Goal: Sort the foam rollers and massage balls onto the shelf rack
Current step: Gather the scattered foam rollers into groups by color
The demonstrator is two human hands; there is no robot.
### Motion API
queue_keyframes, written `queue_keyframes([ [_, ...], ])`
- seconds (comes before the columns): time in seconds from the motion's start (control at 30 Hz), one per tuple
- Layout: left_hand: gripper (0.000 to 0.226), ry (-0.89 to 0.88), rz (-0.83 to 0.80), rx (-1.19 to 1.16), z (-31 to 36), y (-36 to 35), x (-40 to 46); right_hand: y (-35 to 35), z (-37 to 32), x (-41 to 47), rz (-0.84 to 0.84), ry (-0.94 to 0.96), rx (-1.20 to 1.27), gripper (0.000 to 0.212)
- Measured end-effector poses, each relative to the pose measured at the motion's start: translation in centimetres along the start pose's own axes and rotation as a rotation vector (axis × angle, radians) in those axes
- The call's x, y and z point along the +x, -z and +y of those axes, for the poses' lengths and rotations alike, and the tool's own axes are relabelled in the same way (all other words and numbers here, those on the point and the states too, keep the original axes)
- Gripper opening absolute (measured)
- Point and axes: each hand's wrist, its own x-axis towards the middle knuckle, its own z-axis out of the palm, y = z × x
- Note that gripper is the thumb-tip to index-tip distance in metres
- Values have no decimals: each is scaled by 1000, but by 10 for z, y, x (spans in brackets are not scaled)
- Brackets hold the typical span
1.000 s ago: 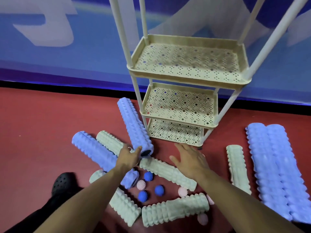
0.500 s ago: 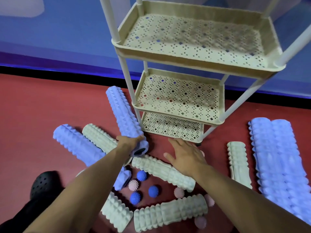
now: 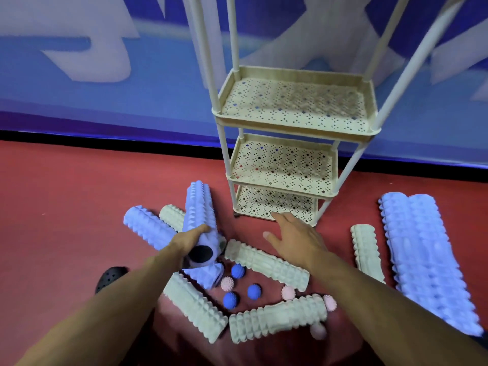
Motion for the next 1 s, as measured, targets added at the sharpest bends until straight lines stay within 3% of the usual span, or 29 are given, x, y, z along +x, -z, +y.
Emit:
queue_keyframes([
  [0.17, 55, -4, -194, 14, -21, 32, -76, 30, -42, -50, 40, 16, 25, 67],
  [0.27, 66, -13, -288, 73, -31, 43, -116, 41, -62, -80, 42, 19, 72, 66],
  [0.47, 66, -96, -440, 370, -32, 51, -187, 53, -67, -132, 20, 10, 213, 50],
  [0.57, 69, -153, -490, 559, -23, 46, -216, 64, -51, -159, -3, 48, 287, 58],
  [0.63, 68, -241, -417, 692, -16, 36, -231, 75, -36, -175, -41, 84, 276, 70],
  [0.73, 66, -429, -289, 845, -2, 17, -248, 92, -9, -195, -85, 100, 203, 73],
  [0.87, 53, -725, -305, 1028, 22, -3, -280, 123, 25, -220, -76, 30, 119, 106],
  [1.0, 50, -987, -331, 1160, 50, -12, -320, 158, 45, -237, -73, 11, 104, 112],
])
